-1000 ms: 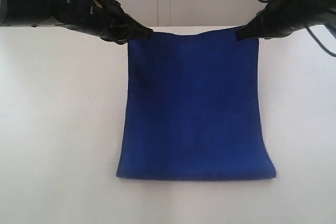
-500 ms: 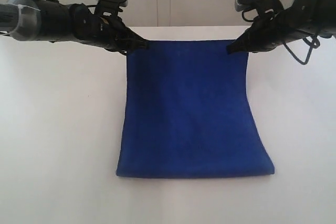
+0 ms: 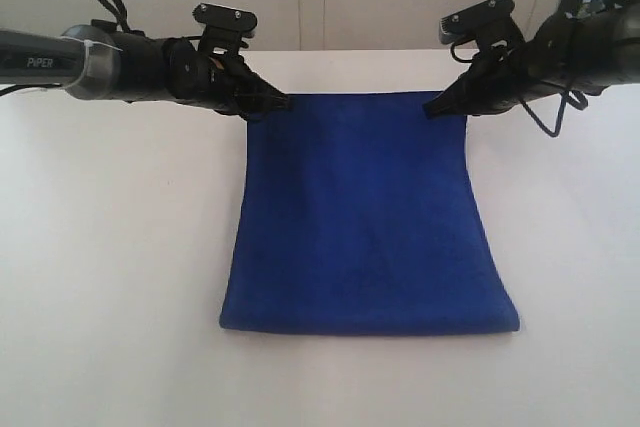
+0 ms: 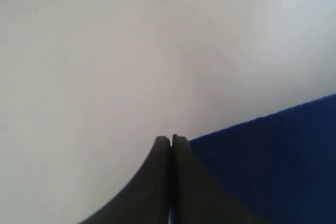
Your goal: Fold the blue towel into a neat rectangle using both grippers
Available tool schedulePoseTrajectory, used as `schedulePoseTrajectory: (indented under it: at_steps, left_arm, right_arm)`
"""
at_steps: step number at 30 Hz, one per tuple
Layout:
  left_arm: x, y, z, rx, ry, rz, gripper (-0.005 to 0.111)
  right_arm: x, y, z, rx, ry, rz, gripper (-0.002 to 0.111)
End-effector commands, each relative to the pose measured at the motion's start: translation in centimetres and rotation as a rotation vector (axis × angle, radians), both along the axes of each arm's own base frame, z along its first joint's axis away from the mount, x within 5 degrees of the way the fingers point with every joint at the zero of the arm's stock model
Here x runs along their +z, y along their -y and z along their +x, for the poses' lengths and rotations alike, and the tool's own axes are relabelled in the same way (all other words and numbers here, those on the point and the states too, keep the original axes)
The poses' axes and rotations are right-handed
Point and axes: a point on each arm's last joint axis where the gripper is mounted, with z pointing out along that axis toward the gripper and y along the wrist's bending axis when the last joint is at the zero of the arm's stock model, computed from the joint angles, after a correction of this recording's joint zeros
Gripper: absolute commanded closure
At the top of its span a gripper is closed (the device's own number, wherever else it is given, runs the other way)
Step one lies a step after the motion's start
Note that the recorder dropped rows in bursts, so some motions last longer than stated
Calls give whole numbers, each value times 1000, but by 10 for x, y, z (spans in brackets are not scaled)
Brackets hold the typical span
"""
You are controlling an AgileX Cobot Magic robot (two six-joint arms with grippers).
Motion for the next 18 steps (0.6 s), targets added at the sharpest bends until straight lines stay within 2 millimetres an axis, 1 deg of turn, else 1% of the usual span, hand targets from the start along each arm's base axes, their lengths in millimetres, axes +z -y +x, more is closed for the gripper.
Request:
schedulePoseTrajectory:
  at_steps: [1, 14, 16, 18]
  left_arm:
    - [-4, -1, 4, 10, 3, -6, 107]
    - [-5, -1, 5, 7, 23, 1, 106]
    - [-5, -1, 5, 7, 23, 1, 100]
    - [-5, -1, 5, 7, 23, 1, 88]
  right_arm:
    - [-6, 3, 5, -10, 10, -5, 108]
    - [-12, 3, 7, -17, 20, -10, 108]
    - [-12, 4, 7, -18, 21, -10, 108]
    - [-14, 4, 8, -20, 25, -11, 108]
